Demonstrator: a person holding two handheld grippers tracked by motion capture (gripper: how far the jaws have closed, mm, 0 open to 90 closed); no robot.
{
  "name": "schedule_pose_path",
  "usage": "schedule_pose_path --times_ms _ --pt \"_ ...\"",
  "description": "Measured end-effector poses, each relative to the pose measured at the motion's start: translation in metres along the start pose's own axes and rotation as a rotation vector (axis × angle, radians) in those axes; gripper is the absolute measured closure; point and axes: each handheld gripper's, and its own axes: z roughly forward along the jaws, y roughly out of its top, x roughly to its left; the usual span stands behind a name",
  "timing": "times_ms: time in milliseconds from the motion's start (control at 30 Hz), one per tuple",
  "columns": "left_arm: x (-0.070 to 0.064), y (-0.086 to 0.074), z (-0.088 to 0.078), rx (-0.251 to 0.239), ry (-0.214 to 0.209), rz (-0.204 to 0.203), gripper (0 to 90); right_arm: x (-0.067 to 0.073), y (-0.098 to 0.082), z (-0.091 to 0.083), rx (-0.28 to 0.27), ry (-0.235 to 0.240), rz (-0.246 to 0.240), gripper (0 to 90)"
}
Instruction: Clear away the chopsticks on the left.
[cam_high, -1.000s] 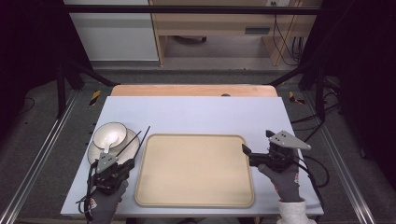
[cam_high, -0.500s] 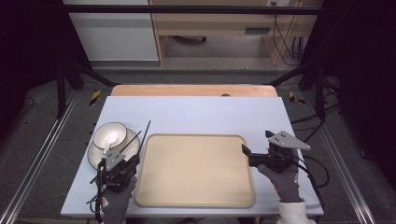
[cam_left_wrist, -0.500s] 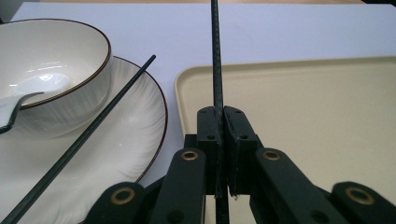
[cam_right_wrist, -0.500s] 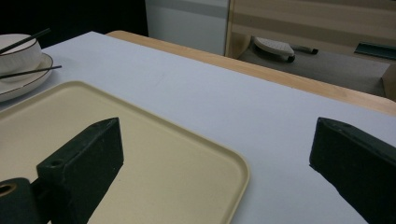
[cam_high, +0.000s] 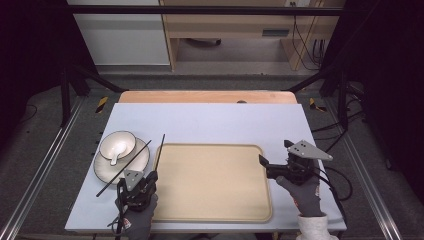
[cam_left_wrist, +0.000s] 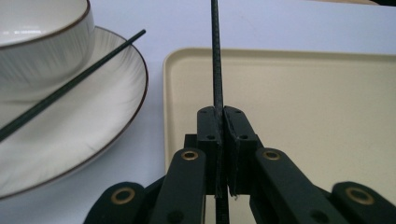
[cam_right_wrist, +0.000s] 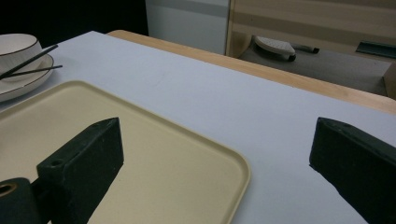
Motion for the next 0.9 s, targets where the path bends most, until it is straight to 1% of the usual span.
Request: schedule_pose_path --times_ms 100,333,400,467,567,633,700,733,833,900 --pt "-0.001 -0.007 0.004 0.016 0.007 0.002 85.5 0.001 -0.001 0.002 0.008 0.004 -0.005 3.0" --pt "-0.001 -0.016 0.015 0.042 0.029 0.0 85.5 0.001 -0.001 0.002 0.008 0.001 -0.008 3.1" --pt "-0.001 -0.015 0.014 0.036 0.038 0.005 85.5 0.001 -0.001 0.003 0.008 0.001 -0.008 3.1" --pt "-0.001 -0.015 0.016 0.053 0.045 0.008 85.5 0.002 -0.002 0.003 0.012 -0.001 -0.009 3.1" --pt "-0.002 -0.015 0.016 0.063 0.053 0.013 85.5 0.002 -0.002 0.004 0.017 0.001 -0.013 3.0" --pt "-0.002 -0.015 0.016 0.082 0.058 0.017 85.4 0.002 -0.002 0.004 0.014 -0.002 -0.013 3.1" --pt "-0.002 -0.016 0.015 0.084 0.065 0.015 85.3 0.002 -0.002 0.004 0.014 -0.003 -0.012 3.1" --pt "-0.002 -0.016 0.016 0.088 0.057 0.012 85.2 0.002 -0.002 0.004 0.015 -0.004 -0.012 3.1" --pt "-0.004 -0.017 0.016 0.099 0.058 0.02 85.3 0.002 -0.002 0.004 0.019 -0.002 -0.014 3.1" --pt "-0.003 -0.017 0.017 0.102 0.056 0.015 85.3 0.002 -0.002 0.005 0.023 -0.001 -0.016 3.1"
